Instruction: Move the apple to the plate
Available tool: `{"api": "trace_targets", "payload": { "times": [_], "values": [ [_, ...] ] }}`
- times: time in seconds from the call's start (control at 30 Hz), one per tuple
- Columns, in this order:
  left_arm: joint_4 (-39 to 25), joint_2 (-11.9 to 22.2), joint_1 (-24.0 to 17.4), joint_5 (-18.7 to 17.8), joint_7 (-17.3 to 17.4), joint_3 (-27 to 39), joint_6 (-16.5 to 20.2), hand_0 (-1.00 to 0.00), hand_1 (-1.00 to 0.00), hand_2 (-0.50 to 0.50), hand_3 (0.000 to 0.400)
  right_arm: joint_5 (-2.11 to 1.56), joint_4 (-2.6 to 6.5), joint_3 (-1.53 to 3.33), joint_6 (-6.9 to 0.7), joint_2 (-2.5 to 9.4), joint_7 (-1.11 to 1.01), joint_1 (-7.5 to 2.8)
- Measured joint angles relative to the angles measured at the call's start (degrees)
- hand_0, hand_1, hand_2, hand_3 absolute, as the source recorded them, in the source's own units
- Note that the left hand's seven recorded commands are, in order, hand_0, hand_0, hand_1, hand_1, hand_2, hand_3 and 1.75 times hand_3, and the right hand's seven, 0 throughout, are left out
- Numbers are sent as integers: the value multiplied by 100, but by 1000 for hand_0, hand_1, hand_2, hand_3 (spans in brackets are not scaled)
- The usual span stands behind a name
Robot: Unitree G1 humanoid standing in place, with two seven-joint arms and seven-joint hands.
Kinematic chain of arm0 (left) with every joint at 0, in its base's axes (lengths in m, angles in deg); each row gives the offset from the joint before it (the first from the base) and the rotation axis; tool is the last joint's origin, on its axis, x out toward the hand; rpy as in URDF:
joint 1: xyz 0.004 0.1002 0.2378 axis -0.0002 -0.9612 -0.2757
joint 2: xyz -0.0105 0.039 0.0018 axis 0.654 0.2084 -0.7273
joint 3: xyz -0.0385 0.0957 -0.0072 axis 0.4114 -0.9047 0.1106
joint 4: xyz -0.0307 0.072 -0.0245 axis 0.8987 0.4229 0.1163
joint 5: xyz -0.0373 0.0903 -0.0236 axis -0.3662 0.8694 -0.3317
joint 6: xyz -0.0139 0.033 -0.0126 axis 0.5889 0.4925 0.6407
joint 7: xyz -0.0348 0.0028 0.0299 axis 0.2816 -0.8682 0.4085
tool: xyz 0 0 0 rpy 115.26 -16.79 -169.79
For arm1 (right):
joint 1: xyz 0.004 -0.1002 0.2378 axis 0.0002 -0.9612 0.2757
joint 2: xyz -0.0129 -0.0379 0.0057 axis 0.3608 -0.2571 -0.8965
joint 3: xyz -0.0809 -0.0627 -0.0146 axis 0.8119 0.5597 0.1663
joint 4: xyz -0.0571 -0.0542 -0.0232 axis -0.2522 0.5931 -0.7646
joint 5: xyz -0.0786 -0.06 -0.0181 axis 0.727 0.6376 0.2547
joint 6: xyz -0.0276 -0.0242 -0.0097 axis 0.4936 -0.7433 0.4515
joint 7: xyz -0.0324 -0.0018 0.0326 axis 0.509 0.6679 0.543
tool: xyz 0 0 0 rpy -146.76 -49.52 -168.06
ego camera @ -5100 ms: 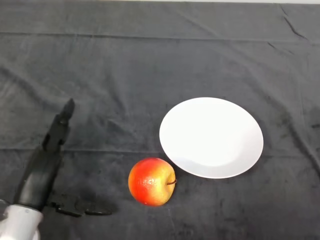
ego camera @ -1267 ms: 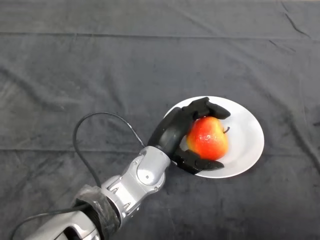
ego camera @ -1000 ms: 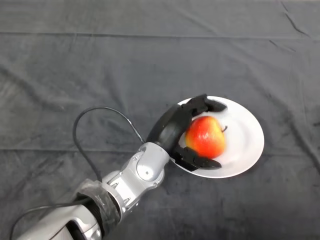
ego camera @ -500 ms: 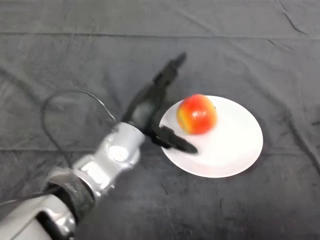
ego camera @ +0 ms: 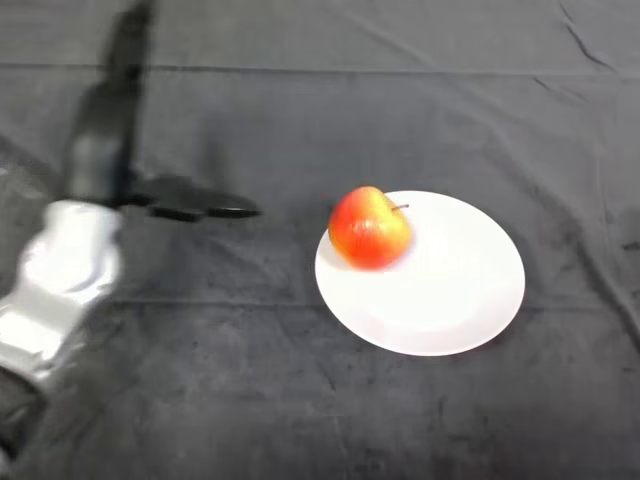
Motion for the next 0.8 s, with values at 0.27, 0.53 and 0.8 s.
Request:
{"api": "trace_targets", "payload": {
  "times": [0.27,0.53,0.8],
  "values": [
    [-278,622,-1062,-527,8,1207,-165,0,0,0,0,0,0,2,0,0,0,0],
    [-286,871,-1648,-878,-5,2274,-246,0,0,0,0,0,0,2,0,3,0,2],
    [-293,1079,-2212,-1245,10,3250,-505,0,0,0,0,0,0,1,0,1,1,2]
  ]
}}
